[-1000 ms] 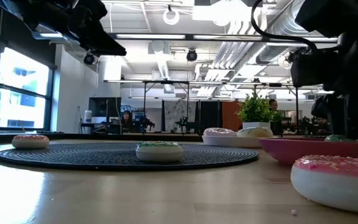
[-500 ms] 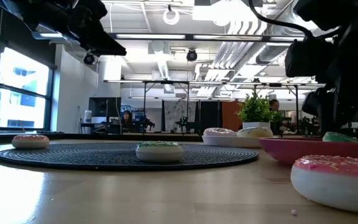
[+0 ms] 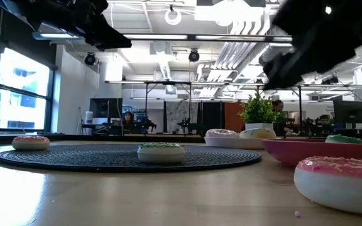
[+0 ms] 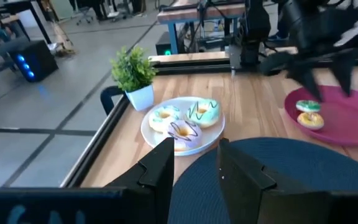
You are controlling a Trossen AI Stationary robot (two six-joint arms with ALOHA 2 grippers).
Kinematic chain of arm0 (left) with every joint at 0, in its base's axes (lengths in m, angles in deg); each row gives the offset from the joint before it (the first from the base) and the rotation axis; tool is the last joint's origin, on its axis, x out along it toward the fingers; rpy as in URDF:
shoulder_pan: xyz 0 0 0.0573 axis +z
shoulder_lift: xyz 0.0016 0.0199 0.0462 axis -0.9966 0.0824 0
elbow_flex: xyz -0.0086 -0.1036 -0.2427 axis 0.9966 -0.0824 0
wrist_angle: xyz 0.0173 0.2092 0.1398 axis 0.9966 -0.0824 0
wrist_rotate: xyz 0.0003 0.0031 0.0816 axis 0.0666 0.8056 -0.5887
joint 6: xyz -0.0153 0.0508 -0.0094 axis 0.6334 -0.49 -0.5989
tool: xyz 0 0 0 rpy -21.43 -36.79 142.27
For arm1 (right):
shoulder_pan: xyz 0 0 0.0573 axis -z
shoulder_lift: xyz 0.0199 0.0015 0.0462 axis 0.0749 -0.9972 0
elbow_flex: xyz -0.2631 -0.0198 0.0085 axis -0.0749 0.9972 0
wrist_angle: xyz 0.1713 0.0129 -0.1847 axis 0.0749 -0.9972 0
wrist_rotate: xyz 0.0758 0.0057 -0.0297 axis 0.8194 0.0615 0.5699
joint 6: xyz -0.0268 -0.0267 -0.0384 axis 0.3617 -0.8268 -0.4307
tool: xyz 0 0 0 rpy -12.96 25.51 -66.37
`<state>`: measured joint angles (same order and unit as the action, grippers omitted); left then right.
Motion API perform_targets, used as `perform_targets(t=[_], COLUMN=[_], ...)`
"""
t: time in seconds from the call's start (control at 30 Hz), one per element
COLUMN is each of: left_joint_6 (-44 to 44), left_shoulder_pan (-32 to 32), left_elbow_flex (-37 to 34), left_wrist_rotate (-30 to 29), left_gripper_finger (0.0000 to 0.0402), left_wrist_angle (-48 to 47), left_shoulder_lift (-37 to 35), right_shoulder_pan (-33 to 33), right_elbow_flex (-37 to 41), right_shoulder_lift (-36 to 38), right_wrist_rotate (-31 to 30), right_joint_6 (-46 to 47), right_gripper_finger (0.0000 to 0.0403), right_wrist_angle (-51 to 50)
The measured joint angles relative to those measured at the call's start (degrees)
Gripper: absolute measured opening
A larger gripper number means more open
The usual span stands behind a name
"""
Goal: Pick & Place donuts
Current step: Put the right small pink donut into the red plate
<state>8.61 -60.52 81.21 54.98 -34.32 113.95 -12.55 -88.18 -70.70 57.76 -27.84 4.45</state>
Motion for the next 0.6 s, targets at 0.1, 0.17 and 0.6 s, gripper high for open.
perform_targets(t=[0.1, 0.17, 0.6], left_joint_6=[0.9, 1.3, 2.4], left_shoulder_pan=[0.0, 0.0, 0.0], left_elbow_flex=[0.0, 0.0, 0.0], left_wrist_rotate=[0.0, 0.0, 0.0], left_gripper_finger=[0.0113, 0.0113, 0.0113], left_wrist_angle=[-0.3, -0.2, -0.2], left_shoulder_lift=[0.0, 0.0, 0.0], right_shoulder_pan=[-1.5, -2.7, -5.1], right_elbow_flex=[0.0, -0.3, -33.4], right_shoulder_lift=[-2.0, -4.7, -28.3], right_wrist_rotate=[2.5, 3.2, 11.6], right_joint_6=[-6.8, -8.9, -8.3], right_gripper_finger=[0.0193, 0.0189, 0.0151], right_wrist_angle=[10.3, 15.8, -22.8])
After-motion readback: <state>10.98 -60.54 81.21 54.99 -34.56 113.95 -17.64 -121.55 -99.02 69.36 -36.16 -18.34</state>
